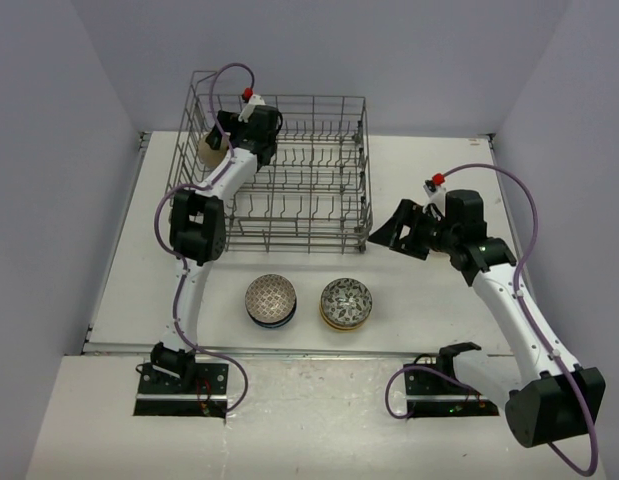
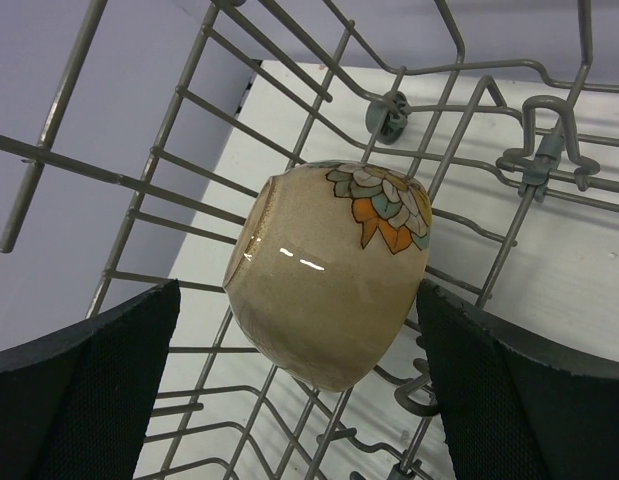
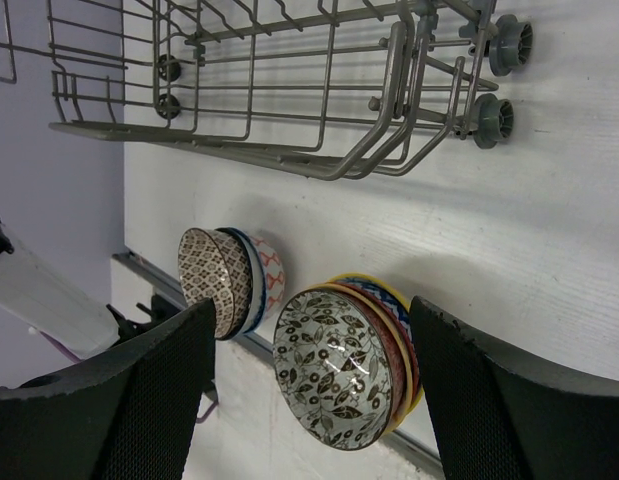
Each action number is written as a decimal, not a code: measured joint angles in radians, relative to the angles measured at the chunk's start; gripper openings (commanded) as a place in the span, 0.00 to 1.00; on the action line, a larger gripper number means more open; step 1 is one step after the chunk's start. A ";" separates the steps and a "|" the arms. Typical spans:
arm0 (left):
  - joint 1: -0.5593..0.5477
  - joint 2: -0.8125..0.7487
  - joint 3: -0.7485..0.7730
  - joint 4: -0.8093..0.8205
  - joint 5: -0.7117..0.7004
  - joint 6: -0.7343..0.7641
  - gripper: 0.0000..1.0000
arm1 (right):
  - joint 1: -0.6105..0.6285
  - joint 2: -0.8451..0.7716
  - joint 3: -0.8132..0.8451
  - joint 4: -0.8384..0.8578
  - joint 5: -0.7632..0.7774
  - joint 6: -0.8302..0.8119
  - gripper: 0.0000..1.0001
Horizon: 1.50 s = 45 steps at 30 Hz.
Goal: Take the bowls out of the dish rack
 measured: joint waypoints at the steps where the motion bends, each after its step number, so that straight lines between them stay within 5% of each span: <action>1: 0.000 0.000 0.000 0.001 -0.008 0.009 1.00 | 0.000 0.000 0.000 0.000 -0.001 0.000 0.79; 45: 0.037 -0.006 0.032 -0.124 0.004 -0.041 1.00 | 0.000 0.031 0.004 -0.031 -0.001 -0.009 0.78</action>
